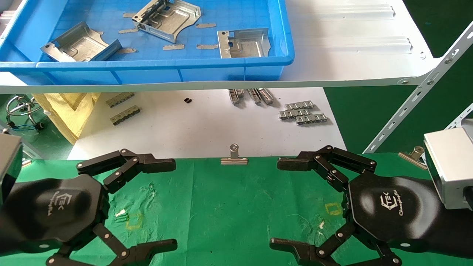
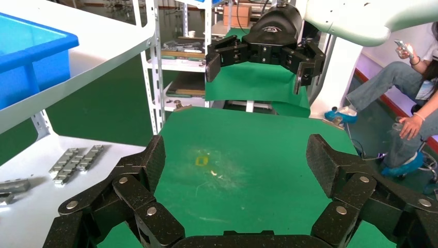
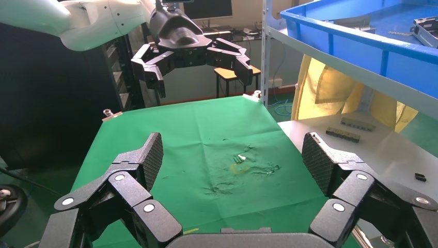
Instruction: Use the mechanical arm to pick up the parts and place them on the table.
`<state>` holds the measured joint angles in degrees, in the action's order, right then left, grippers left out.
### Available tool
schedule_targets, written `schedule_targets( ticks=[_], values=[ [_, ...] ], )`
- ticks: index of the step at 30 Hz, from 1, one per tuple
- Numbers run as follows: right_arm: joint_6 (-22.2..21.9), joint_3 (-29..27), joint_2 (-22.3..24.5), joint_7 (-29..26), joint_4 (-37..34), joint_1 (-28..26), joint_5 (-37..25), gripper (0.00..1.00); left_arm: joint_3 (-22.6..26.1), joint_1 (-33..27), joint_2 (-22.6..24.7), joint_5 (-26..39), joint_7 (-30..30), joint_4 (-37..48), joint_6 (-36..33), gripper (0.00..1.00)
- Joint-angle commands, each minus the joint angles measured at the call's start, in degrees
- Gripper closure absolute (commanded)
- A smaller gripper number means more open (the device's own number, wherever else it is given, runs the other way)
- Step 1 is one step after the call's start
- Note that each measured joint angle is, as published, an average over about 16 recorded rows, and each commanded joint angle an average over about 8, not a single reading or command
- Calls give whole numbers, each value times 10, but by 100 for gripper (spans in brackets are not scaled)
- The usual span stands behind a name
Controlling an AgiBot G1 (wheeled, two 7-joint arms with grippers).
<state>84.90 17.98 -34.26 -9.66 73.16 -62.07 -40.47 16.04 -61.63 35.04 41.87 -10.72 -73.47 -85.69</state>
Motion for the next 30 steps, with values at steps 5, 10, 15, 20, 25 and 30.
schedule_targets(
  ticks=[5,10,15,20,25,30],
  values=[
    [0,0,0,0,0,0,0,0,0,0,0,0,0,0,0,0],
    [0,0,0,0,0,0,0,59,0,0,0,0,0,0,0,0],
    [0,0,0,0,0,0,0,100,0,0,0,0,0,0,0,0],
    [0,0,0,0,0,0,0,100,0,0,0,0,0,0,0,0],
    [0,0,0,0,0,0,0,100,0,0,0,0,0,0,0,0],
    [0,0,0,0,0,0,0,100,0,0,0,0,0,0,0,0]
  ],
)
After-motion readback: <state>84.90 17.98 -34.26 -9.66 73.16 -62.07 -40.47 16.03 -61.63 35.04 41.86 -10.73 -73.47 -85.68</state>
